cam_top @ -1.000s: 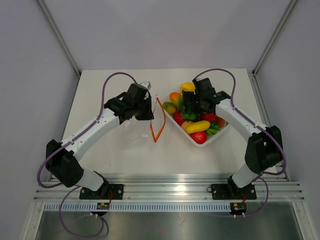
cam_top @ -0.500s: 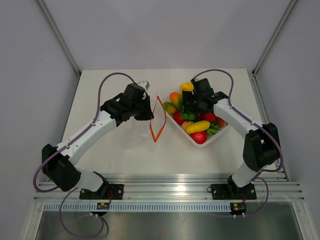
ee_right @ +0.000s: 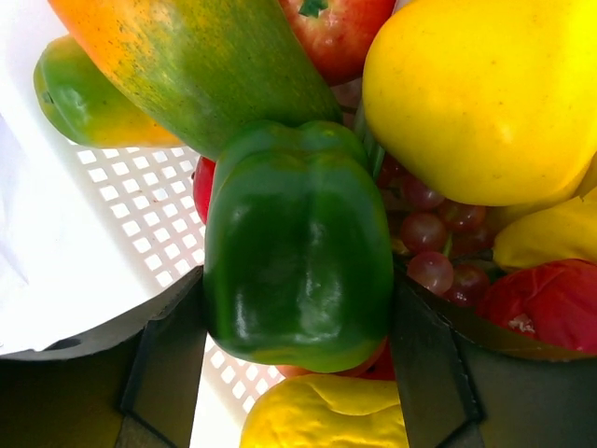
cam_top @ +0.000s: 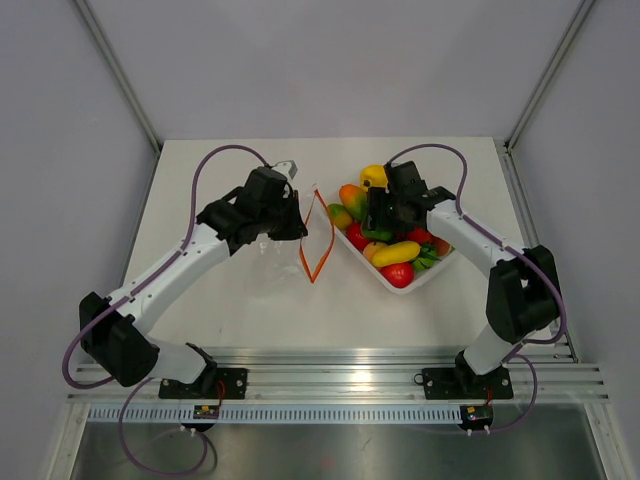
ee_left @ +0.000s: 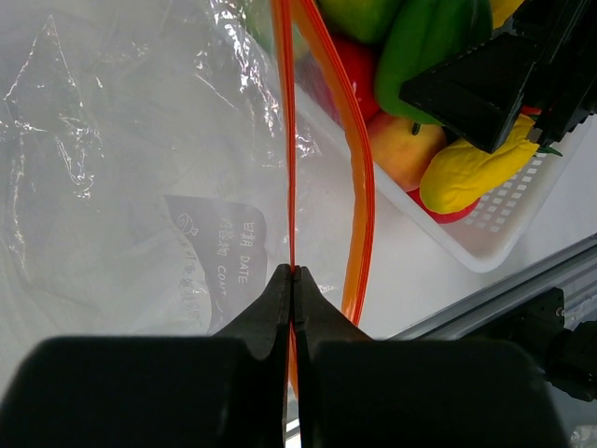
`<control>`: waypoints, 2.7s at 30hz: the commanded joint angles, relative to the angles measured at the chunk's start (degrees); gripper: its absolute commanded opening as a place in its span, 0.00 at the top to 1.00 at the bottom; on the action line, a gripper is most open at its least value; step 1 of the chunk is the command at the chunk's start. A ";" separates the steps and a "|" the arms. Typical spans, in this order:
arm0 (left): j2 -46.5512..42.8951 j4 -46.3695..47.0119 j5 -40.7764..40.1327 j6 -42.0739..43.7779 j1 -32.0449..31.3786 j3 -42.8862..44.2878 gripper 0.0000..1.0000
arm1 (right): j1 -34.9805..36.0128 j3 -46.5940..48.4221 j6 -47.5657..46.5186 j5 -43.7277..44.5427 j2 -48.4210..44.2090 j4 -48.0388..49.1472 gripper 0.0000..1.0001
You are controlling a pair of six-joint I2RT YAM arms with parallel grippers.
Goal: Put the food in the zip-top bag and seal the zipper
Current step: Pick up the fake vegetable from the bin, then place the fake vegetable in the zipper food storage bag.
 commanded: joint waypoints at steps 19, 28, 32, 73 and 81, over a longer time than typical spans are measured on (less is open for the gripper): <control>-1.31 4.02 3.30 -1.26 -0.24 -0.45 1.00 | 6.89 6.82 5.34 -5.32 -16.61 -0.44 0.65; -1.57 4.46 4.53 -1.61 -0.24 -0.01 1.00 | 12.80 6.22 9.47 -8.82 -13.97 3.69 0.65; -1.74 3.76 5.32 -1.52 -0.24 1.30 1.00 | 13.85 4.20 10.35 -9.61 -11.87 5.45 0.65; -2.71 8.33 11.65 -4.16 -0.07 2.36 1.00 | 16.32 4.11 8.69 -7.51 -9.92 0.62 0.25; -2.19 8.42 11.39 -3.72 0.11 2.01 1.00 | 16.32 5.78 7.63 -5.84 -12.65 -2.11 0.20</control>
